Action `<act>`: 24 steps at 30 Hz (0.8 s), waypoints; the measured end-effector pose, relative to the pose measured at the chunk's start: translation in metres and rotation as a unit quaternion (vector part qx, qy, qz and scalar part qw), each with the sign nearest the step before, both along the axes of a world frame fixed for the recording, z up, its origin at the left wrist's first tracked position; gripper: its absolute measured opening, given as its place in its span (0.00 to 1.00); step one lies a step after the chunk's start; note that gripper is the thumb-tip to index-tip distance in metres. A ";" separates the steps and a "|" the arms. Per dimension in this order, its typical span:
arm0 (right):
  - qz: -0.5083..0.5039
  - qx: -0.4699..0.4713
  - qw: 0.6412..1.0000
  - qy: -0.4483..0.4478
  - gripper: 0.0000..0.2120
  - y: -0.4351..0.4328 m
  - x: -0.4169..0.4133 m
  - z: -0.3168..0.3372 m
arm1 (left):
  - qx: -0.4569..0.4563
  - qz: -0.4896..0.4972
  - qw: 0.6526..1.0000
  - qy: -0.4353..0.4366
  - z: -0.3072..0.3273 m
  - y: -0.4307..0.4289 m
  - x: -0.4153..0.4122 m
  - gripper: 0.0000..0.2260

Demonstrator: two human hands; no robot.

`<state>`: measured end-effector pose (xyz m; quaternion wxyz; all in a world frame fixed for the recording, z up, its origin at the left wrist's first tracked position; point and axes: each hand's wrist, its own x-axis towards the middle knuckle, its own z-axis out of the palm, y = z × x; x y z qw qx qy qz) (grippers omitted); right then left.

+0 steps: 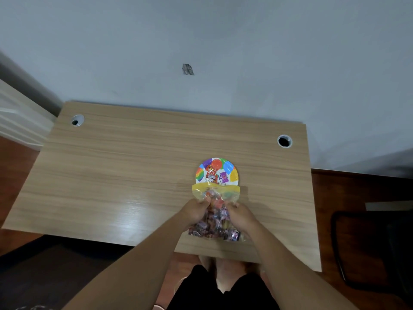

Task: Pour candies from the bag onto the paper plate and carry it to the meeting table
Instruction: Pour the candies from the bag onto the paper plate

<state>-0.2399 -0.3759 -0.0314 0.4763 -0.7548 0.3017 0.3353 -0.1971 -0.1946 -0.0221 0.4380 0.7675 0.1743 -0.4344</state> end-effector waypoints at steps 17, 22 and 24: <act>-0.006 0.004 1.000 -0.021 0.20 -0.001 -0.004 0.000 | -0.031 0.042 0.999 -0.004 -0.010 0.003 -0.007 0.20; 0.000 0.002 1.000 -0.009 0.19 -0.001 -0.008 -0.007 | -0.024 0.035 0.999 -0.012 -0.022 0.005 -0.009 0.18; 0.009 0.000 1.000 -0.014 0.18 -0.001 -0.010 -0.007 | -0.024 0.029 0.999 -0.018 -0.024 0.006 -0.012 0.18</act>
